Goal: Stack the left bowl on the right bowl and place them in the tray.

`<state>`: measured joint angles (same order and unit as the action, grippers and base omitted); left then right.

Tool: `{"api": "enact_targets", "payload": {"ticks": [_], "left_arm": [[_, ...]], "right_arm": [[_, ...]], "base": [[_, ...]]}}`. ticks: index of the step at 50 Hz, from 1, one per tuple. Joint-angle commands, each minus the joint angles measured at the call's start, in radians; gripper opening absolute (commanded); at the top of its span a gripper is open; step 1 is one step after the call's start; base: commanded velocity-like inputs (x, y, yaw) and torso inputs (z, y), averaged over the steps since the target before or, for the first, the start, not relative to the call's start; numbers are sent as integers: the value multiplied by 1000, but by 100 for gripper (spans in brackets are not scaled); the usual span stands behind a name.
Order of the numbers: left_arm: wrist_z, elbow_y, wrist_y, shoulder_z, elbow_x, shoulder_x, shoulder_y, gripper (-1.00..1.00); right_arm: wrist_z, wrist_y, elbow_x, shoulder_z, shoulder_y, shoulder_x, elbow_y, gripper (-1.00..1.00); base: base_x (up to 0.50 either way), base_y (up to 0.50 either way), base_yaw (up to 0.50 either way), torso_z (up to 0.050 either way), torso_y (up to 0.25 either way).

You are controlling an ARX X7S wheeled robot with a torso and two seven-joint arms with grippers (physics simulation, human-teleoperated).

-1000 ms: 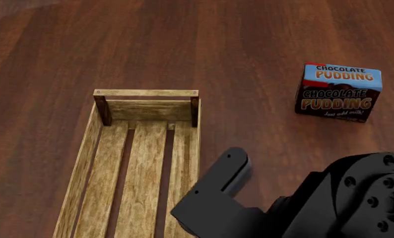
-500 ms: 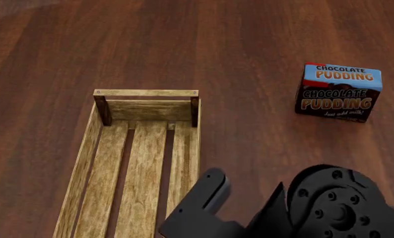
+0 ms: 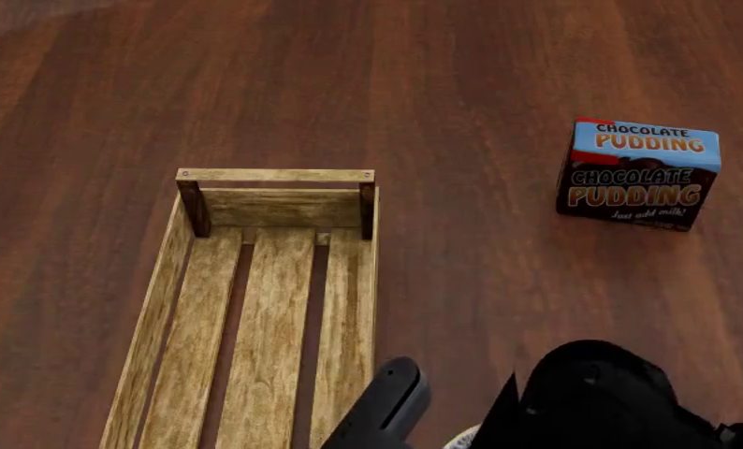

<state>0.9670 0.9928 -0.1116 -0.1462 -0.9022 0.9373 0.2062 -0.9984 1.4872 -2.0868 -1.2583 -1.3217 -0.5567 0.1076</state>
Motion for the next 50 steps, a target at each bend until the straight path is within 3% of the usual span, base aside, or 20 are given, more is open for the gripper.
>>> {"api": "enact_targets", "payload": {"ticks": [1, 50], "left_arm": [[0, -2, -3, 6, 0, 3, -4, 100], [-2, -12, -23, 12, 2, 6, 0, 100]], "right_arm": [[40, -4, 47, -17, 38, -11, 17, 100], [295, -37, 331, -110, 123, 37, -63, 100]], "base": [[0, 0, 0, 0, 0], [0, 0, 0, 0, 0]]}}
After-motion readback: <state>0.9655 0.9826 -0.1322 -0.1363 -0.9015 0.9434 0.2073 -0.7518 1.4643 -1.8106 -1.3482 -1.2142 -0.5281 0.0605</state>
